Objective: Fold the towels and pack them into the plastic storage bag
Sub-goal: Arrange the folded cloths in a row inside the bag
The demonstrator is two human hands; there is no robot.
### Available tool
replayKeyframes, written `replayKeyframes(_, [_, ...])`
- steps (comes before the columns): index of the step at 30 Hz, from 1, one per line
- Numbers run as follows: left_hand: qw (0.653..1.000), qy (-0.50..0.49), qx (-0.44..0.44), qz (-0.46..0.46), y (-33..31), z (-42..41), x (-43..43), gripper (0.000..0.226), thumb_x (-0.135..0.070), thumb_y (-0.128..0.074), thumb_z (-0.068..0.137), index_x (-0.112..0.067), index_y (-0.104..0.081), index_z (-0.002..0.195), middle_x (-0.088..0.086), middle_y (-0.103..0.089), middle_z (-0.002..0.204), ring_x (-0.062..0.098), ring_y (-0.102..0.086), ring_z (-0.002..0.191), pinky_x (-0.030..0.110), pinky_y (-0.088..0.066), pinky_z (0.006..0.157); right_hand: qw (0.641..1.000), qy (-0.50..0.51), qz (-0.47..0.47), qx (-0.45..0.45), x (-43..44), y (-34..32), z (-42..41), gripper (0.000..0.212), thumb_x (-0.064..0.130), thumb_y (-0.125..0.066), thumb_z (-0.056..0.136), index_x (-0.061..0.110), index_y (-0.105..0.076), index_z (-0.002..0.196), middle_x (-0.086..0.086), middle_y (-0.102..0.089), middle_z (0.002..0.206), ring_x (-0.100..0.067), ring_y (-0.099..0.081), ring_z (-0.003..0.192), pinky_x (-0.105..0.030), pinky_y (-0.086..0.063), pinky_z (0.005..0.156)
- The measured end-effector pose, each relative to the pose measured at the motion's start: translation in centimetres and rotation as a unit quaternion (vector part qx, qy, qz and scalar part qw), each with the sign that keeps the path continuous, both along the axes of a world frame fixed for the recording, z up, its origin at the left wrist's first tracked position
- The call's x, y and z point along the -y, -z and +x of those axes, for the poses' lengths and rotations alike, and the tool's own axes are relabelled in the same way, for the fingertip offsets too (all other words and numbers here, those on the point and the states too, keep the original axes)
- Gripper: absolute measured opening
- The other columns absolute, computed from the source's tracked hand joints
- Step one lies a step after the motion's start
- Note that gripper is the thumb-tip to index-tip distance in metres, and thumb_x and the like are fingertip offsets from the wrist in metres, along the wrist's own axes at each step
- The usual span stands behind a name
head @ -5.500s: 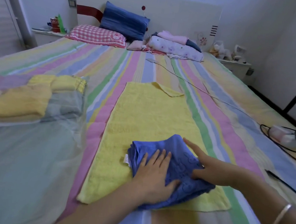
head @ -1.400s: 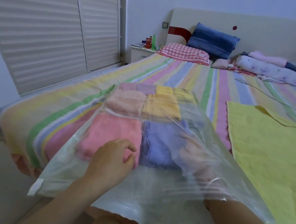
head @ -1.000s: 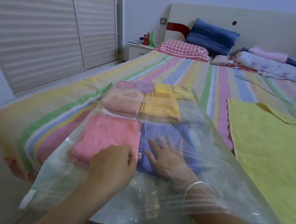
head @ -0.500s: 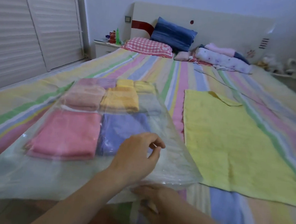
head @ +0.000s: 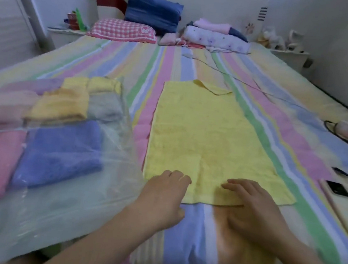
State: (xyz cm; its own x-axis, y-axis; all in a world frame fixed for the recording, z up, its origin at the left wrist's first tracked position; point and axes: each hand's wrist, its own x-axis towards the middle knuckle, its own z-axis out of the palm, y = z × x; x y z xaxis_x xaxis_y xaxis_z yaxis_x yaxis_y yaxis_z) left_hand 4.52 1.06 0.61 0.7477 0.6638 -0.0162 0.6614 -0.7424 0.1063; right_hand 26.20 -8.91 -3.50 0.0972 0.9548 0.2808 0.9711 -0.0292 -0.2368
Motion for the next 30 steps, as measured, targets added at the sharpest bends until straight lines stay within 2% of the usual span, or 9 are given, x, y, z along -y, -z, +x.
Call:
replayKeyframes(4, [0.996,-0.043,-0.03,0.076,1.6,1.5,0.1,0.047,-0.017,-0.059,0.073,-0.022,-0.048,0.118,-0.002,-0.048,0.116,0.023,-0.05,0.106,0.037,-0.042,0.072,0.999,0.012,0.027,0.034,-0.4,0.8,1.7,0.045,0.03,-0.049,0.065,0.023,-0.065,0.106,0.007,-0.064,0.107,-0.019,-0.06,0.1,-0.033,-0.052,0.076])
replayKeyframes(8, [0.986,-0.041,-0.034,0.157,2.3,1.4,-0.6,0.062,0.004,-0.077,0.025,-0.017,-0.059,0.08,0.003,-0.054,0.076,0.024,-0.057,0.063,0.03,-0.025,0.042,0.993,0.031,0.053,0.098,-0.3,0.9,3.7,0.048,0.019,-0.048,0.065,0.022,-0.066,0.109,0.005,-0.066,0.106,-0.021,-0.062,0.098,-0.033,-0.051,0.074])
replayKeyframes(13, [0.979,-0.117,-0.02,0.166,1.6,0.5,-1.4,0.045,0.008,-0.069,0.035,-0.012,-0.055,0.073,0.009,-0.052,0.067,0.032,-0.056,0.057,0.032,-0.04,0.042,0.994,0.064,0.065,0.061,0.5,1.1,6.7,0.049,0.005,-0.052,0.061,0.02,-0.065,0.106,0.001,-0.066,0.109,-0.024,-0.064,0.1,-0.031,-0.053,0.069])
replayKeyframes(17, [0.976,-0.188,0.095,0.05,-0.9,-1.2,-3.3,0.024,-0.011,-0.061,0.065,-0.026,-0.056,0.083,-0.003,-0.066,0.085,0.025,-0.064,0.086,0.033,-0.046,0.066,0.987,0.106,0.111,-0.049,1.2,0.9,8.9,0.05,-0.012,-0.064,0.063,0.018,-0.066,0.103,0.002,-0.064,0.122,-0.02,-0.061,0.111,-0.034,-0.053,0.073])
replayKeyframes(19, [0.961,-0.183,0.207,-0.015,-2.0,-2.2,-4.2,0.022,-0.019,-0.054,0.064,-0.034,-0.062,0.078,-0.011,-0.07,0.082,0.016,-0.065,0.084,0.031,-0.048,0.071,0.965,0.126,0.144,-0.182,1.6,0.2,10.0,0.048,-0.012,-0.06,0.072,0.022,-0.068,0.105,0.01,-0.068,0.113,-0.015,-0.064,0.104,-0.031,-0.051,0.081])
replayKeyframes(22, [0.929,-0.163,0.329,-0.047,-3.5,-2.8,-4.5,0.019,-0.015,-0.069,0.077,-0.034,-0.069,0.075,-0.015,-0.069,0.069,0.001,-0.064,0.072,0.021,-0.048,0.069,0.93,0.121,0.172,-0.303,2.1,-2.1,10.7,0.04,-0.007,-0.058,0.085,0.028,-0.069,0.1,0.023,-0.07,0.099,0.001,-0.064,0.094,-0.012,-0.047,0.076])
replayKeyframes(25, [0.862,-0.17,0.454,-0.15,-4.1,-3.2,-3.9,0.016,-0.002,-0.069,0.084,-0.017,-0.071,0.077,-0.012,-0.064,0.056,-0.004,-0.054,0.055,0.007,-0.037,0.053,0.913,0.111,0.192,-0.341,2.7,-4.7,10.4,0.033,0.0,-0.057,0.09,0.031,-0.069,0.095,0.034,-0.067,0.092,0.011,-0.062,0.087,-0.011,-0.046,0.073])
replayKeyframes(28, [0.825,-0.14,0.508,-0.203,-4.6,-4.3,-3.4,0.014,-0.004,-0.064,0.088,-0.015,-0.073,0.085,-0.01,-0.072,0.077,-0.001,-0.059,0.074,0.005,-0.042,0.064,0.916,0.103,0.196,-0.336,3.7,-6.6,10.2,0.023,0.003,-0.056,0.092,0.022,-0.07,0.092,0.032,-0.066,0.075,0.012,-0.06,0.072,-0.006,-0.041,0.062])
replayKeyframes(30, [0.824,-0.123,0.511,-0.211,-5.0,-5.0,-2.7,0.009,-0.006,-0.063,0.089,-0.008,-0.071,0.091,0.001,-0.072,0.091,0.008,-0.06,0.085,0.007,-0.044,0.068,0.914,0.099,0.207,-0.333,4.5,-7.5,10.0,0.02,0.005,-0.054,0.094,0.016,-0.07,0.088,0.016,-0.065,0.063,0.003,-0.055,0.057,-0.01,-0.036,0.052])
